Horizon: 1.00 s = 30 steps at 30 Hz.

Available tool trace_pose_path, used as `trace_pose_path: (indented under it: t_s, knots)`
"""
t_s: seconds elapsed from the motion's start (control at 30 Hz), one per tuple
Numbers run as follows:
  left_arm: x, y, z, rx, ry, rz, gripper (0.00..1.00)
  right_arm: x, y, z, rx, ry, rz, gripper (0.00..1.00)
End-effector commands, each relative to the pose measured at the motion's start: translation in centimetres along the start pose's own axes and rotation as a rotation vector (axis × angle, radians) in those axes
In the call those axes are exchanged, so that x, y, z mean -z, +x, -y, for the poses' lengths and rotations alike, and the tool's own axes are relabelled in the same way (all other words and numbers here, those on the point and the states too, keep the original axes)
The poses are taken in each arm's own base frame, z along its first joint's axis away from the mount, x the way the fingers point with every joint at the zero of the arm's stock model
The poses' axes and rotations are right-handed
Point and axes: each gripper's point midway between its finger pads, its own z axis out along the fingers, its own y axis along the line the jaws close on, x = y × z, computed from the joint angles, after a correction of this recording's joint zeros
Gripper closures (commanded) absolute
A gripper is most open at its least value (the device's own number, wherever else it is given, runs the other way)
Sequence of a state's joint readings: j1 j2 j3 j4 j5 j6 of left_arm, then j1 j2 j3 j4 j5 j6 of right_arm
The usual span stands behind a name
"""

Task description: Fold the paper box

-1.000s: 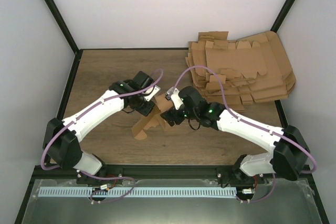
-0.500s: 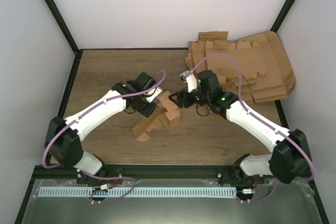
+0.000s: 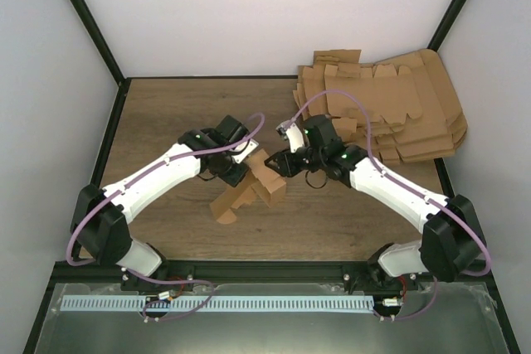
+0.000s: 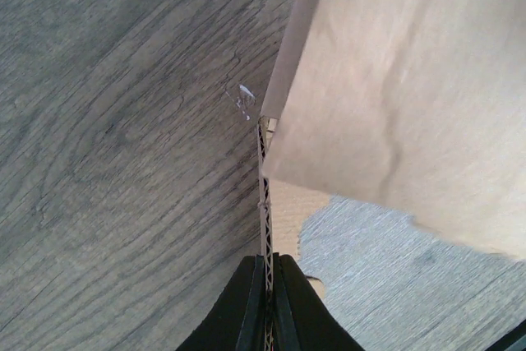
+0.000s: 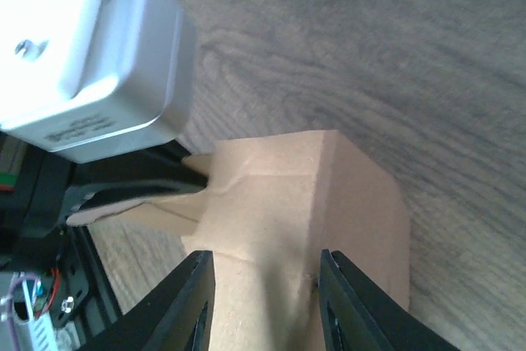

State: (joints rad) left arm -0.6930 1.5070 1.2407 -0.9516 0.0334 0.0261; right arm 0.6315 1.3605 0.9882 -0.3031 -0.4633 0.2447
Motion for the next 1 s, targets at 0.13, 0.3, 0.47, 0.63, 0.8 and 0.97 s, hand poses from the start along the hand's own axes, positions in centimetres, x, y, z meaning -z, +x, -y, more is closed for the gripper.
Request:
trace_pose_path:
  t_s: [0.13,0.3,0.47,0.63,0.8,0.97]
  knots:
    - [0.3,-1.1,0.6,0.0,0.009,0.029,0.96,-2.2,2.0,-1.9,0.105,0.053,-0.092,0.66]
    - [0.2,-1.1,0.6,0.0,0.01,0.025,0.96,-3.3,3.6,-1.5,0.135,0.11,-0.152,0.7]
    - [0.2,-0.9,0.1,-0.006,-0.021,0.017,0.96,-3.4,4.6,-0.7,0.15,0.177,-0.184,0.65]
    - [0.3,-0.7,-1.4,-0.017,-0.111,0.004,0.96,-3.0,4.7,-0.2,0.152,0.21,-0.187,0.65]
    - [0.4,-1.1,-2.5,-0.025,-0.173,0.003,0.95,-2.7,4.7,0.6,0.149,0.256,-0.189,0.65]
    - [0.0,-1.3,-2.2,-0.036,-0.158,0.001,0.94,-2.4,4.6,1.2,0.157,0.295,-0.194,0.65]
